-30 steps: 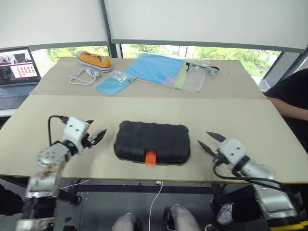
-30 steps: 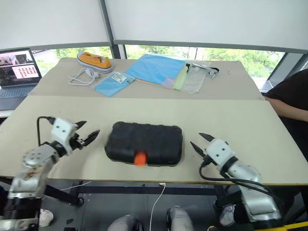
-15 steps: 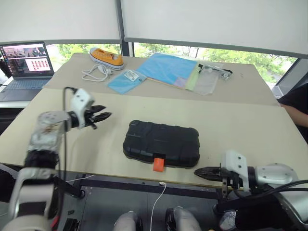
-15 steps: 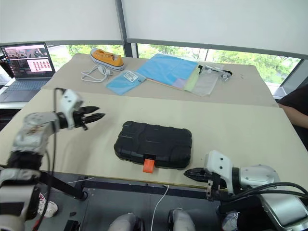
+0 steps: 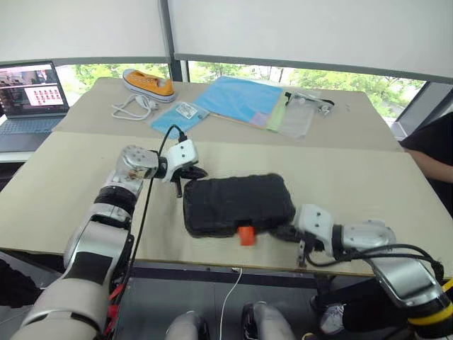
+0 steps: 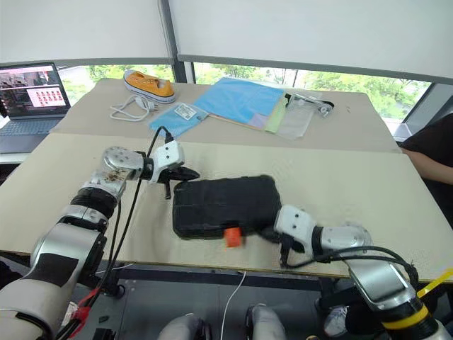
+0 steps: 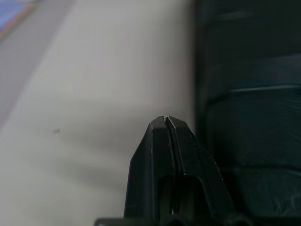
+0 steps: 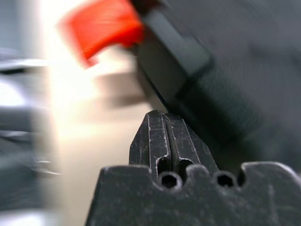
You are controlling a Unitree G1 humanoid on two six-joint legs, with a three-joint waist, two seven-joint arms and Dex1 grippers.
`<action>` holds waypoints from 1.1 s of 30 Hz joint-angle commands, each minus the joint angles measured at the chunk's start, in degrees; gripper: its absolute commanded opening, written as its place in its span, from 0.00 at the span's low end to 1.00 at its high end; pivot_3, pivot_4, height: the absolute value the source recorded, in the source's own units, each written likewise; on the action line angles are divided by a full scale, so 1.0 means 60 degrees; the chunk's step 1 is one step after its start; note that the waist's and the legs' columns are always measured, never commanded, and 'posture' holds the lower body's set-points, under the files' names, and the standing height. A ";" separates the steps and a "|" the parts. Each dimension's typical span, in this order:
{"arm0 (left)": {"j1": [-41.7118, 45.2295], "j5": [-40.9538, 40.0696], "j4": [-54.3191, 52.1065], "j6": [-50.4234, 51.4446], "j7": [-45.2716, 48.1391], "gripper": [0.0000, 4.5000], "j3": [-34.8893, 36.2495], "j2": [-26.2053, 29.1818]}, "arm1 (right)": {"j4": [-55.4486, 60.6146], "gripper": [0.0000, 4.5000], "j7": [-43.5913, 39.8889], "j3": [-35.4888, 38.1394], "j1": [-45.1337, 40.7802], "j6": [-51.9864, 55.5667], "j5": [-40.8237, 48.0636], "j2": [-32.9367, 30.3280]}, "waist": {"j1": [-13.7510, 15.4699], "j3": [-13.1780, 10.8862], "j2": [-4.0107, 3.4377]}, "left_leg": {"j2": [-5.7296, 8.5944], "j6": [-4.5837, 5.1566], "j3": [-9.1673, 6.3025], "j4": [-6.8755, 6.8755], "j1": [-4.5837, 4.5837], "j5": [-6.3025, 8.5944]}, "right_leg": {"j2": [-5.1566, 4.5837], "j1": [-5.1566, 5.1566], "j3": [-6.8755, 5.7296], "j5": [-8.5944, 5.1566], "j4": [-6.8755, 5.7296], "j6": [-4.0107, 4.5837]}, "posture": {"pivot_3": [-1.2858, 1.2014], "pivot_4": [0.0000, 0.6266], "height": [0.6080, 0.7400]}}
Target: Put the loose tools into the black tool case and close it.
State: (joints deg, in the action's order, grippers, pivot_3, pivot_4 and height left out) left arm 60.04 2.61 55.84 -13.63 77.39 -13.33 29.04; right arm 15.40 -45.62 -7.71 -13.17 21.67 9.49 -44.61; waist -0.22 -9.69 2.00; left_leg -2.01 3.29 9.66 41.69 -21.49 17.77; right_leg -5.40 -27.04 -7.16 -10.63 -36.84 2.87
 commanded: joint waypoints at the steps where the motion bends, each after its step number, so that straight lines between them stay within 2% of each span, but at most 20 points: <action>1: -0.0586 -0.0484 -0.1210 0.0547 0.1145 0.02 0.0030 0.0110 | -0.0574 0.00 0.0661 0.0627 -0.0303 -0.0479 -0.0421 0.0160 | -0.0002 0.0000 0.0000 | -0.0002 0.0000 -0.0004 0.0001 0.0000 0.0000 | -0.0010 0.0000 0.0003 -0.0002 -0.0001 0.0001 | 0.52 0.24 0.84; 6: -0.0804 -0.1216 -0.2497 0.2352 0.1168 0.02 0.0669 0.0280 | -0.0491 0.00 0.0559 0.1035 0.0026 -0.0335 -0.0164 0.0214 | -0.0002 0.0000 0.0000 | -0.0007 0.0002 -0.0007 0.0002 -0.0013 -0.0001 | 0.0010 -0.0005 -0.0001 -0.0003 -0.0003 0.0004 | 0.52 0.24 0.84; 10: -0.0761 -0.1977 -0.3807 0.4172 0.1368 0.02 0.0991 0.0370 | 0.0617 0.00 0.0049 0.1870 0.0640 0.0607 0.1061 0.0102 | 0.0030 -0.0001 0.0000 | -0.0005 0.0003 -0.0013 0.0010 -0.0029 -0.0001 | 0.0012 -0.0007 -0.0009 -0.0003 -0.0002 0.0002 | 0.52 0.24 0.84; 13: -0.1161 -0.2127 -0.5104 0.4714 0.1552 0.02 0.0702 0.0435 | 0.1727 0.00 -0.0439 0.2400 0.1283 0.1329 0.1981 -0.0168 | 0.0031 -0.0001 -0.0002 | -0.0006 0.0003 -0.0020 0.0011 -0.0024 -0.0001 | 0.0014 -0.0006 -0.0005 -0.0004 -0.0003 0.0002 | 0.52 0.24 0.84; 16: -0.1813 -0.1632 -0.5973 0.4203 0.1417 0.02 -0.0034 0.0307 | 0.2737 0.00 -0.0689 0.2490 0.1850 0.1830 0.2603 -0.0375 | 0.0048 0.0003 -0.0007 | -0.0007 0.0004 -0.0029 0.0009 -0.0012 0.0000 | 0.0013 0.0003 0.0000 -0.0004 -0.0002 0.0002 | 0.52 0.24 0.84; 21: -0.2332 -0.0367 -0.5634 0.2430 0.0713 0.02 -0.1029 0.0203 | 0.2948 0.00 -0.0219 0.1789 0.1729 0.2054 0.2410 -0.0030 | 0.0083 0.0010 -0.0008 | -0.0009 0.0007 -0.0039 0.0011 0.0024 0.0005 | 0.0000 0.0035 0.0012 -0.0001 -0.0005 -0.0004 | 0.52 0.24 0.84; 26: -0.2398 -0.0404 -0.5628 0.2334 0.0550 0.02 -0.1148 0.0094 | 0.2233 0.00 0.0232 0.0719 0.1232 0.1774 0.1358 0.0179 | 0.0122 0.0046 -0.0064 | -0.0025 0.0116 -0.0056 0.0007 0.0078 0.0071 | -0.0024 0.0104 0.0011 0.0000 0.0008 -0.0009 | 0.52 0.24 0.84; 33: -0.2209 -0.0536 -0.5615 0.2399 0.0378 0.02 -0.1050 -0.0018 | 0.1367 0.00 0.0534 -0.0164 0.0961 0.1230 0.0451 0.0672 | 0.0138 0.0051 -0.0070 | -0.0024 0.0065 -0.0051 0.0010 0.0068 0.0040 | 0.0003 0.0104 0.0010 -0.0002 0.0015 -0.0009 | 0.52 0.24 0.84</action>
State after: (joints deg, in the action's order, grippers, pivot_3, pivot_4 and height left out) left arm 47.35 -2.35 20.75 0.01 80.05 -18.07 28.99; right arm 23.33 -43.22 -8.77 -6.11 30.74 12.86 -41.06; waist 0.61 -9.38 1.58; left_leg -2.15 3.69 9.37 41.75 -21.08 18.01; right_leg -5.37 -26.42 -7.09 -10.65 -36.74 2.81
